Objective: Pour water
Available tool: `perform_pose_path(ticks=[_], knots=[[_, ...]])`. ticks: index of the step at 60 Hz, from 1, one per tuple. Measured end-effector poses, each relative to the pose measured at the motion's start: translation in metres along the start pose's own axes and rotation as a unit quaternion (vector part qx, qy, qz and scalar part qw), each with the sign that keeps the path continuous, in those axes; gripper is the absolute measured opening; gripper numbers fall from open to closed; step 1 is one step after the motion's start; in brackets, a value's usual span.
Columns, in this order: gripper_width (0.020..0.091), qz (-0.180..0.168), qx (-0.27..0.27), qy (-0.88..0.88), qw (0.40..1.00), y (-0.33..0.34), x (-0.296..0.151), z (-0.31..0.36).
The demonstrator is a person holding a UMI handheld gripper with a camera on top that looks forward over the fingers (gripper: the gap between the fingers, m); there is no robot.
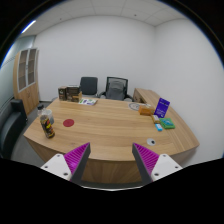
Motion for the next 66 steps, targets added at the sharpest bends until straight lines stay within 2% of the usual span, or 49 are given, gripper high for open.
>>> perform_pose_path(ticks=[22, 43, 57, 66], knots=[[0.0858, 0.014, -0.033, -0.029, 0.999, -0.010, 0.022, 0.037], [0.0860, 0.025, -0.092, -0.007, 0.995, -0.072, 0.033, 0.200], [0.0864, -0.017, -0.080, -0.024, 0.996, -0.163, 0.020, 0.308], [0.0862, -0.033, -0.063, -0.042, 0.997, -0.230, 0.002, 0.337]])
Point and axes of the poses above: the point between the fingertips, and its own axes, seen from behind it with the camera up: z to the left, x down, y backward, against the way the camera looks, the point moved 6 cm from there along y, backward, against the way the camera looks, and after that the axes turned 11 degrees about -x, right-handed, at the moved point
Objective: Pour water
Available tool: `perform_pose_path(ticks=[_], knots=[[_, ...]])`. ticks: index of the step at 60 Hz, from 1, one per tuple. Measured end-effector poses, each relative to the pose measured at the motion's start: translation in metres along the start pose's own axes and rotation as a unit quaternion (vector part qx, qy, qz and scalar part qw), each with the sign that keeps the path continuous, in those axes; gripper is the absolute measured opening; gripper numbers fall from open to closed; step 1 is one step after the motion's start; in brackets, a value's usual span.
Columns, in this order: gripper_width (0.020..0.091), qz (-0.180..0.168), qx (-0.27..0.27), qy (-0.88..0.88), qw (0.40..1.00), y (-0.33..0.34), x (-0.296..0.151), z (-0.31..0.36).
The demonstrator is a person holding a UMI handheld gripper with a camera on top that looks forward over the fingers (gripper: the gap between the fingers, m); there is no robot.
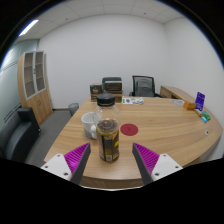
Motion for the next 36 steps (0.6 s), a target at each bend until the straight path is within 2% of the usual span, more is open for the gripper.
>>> perform_pose_path(ticks=[6, 11, 13, 22, 30, 36], knots=[[0.0862, -0.017, 0.013, 0.005, 1.000, -0.030, -0.004, 0.005], [0.0832, -0.034, 0.018, 0.016, 0.999, -0.057, -0.007, 0.005], [0.0797, -0.042, 0.020, 0.021, 0.999, -0.064, -0.008, 0.005], [0.0544, -0.052, 0.031, 0.028, 0.998, -0.088, -0.006, -0.004], [0.0462, -0.069, 0.028, 0.019, 0.997, -0.090, -0.008, -0.006], [0.0405, -0.068, 0.034, 0.020, 0.997, -0.088, -0.012, -0.006]])
Point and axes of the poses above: the point between the fingertips, and its own axes, seen from behind it with the camera up: z to the left, x down, y backward, against the way the camera looks, the point moved 6 cm from there along y, backward, against the way the camera looks, and after that the axes turned 11 degrees about -x, right-handed, at the moved point
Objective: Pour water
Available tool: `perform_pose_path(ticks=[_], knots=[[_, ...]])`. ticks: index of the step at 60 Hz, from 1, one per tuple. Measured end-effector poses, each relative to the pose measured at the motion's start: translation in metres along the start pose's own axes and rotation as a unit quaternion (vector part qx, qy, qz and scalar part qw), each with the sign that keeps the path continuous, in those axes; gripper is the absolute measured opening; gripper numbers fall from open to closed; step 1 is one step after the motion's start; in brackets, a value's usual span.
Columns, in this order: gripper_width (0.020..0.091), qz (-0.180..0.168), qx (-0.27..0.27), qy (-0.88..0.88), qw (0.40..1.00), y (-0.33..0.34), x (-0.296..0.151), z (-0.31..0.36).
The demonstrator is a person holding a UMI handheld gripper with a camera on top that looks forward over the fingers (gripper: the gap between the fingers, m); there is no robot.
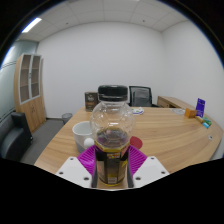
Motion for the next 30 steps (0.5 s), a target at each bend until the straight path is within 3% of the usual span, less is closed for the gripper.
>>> perform_pose_path(ticks=[9, 19, 30], knots=[[0.0405, 0.016, 0.041, 0.052, 0.998, 0.013, -0.025, -0.011], [0.0402, 0.032, 0.112, 0.183, 0.976, 0.021, -0.084, -0.044], [0.0404, 0.084, 0.200, 0.406, 0.888, -0.002, -0.133, -0.066]])
Point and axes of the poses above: the point between the fingertips, and its own axes, seen from behind it with the camera up: z to the left, x down, y backward, against the way the camera looks, the point moved 6 cm from there along y, backward, against the way the camera looks, and after that the axes turned 11 degrees about -x, right-handed, at the moved point
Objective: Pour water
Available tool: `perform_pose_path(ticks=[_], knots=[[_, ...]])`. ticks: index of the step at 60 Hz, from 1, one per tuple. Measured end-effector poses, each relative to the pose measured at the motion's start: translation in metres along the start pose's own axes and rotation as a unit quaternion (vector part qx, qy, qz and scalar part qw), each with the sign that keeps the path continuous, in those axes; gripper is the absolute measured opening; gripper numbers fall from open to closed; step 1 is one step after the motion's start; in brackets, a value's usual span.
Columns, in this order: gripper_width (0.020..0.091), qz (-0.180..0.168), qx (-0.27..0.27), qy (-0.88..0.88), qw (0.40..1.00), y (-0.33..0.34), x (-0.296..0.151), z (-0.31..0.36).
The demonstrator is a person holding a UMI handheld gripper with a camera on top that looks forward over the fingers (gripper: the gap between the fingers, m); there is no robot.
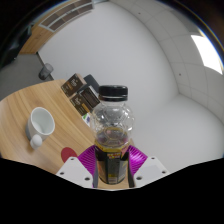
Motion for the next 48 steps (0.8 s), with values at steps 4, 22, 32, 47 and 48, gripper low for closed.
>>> perform_pose_path(ticks=[4, 22, 32, 47, 48], knots=[[0.0403, 0.010, 0.028, 0.088, 0.996, -0.010, -0.012, -0.005], [0.0404, 0.064, 0.082, 0.431, 0.896, -0.050, -0.036, 0.020], [0.0403, 0.081, 0.082, 0.537, 0.836, -0.063, -0.031, 0.037], [0.0404, 0.066, 0.071, 0.549, 0.830, -0.062, -0.031, 0.040], [0.0405, 0.065, 0.070, 0.544, 0.834, -0.061, -0.030, 0.038]])
Point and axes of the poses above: the point between the fingertips, and its own axes, seen from behind it with the camera up: z to the left, x down, y backward, against the way the camera looks, the point moved 6 cm from there along y, backward, against the way the camera looks, and after that the axes turned 11 degrees about -x, right-handed, at the moved point
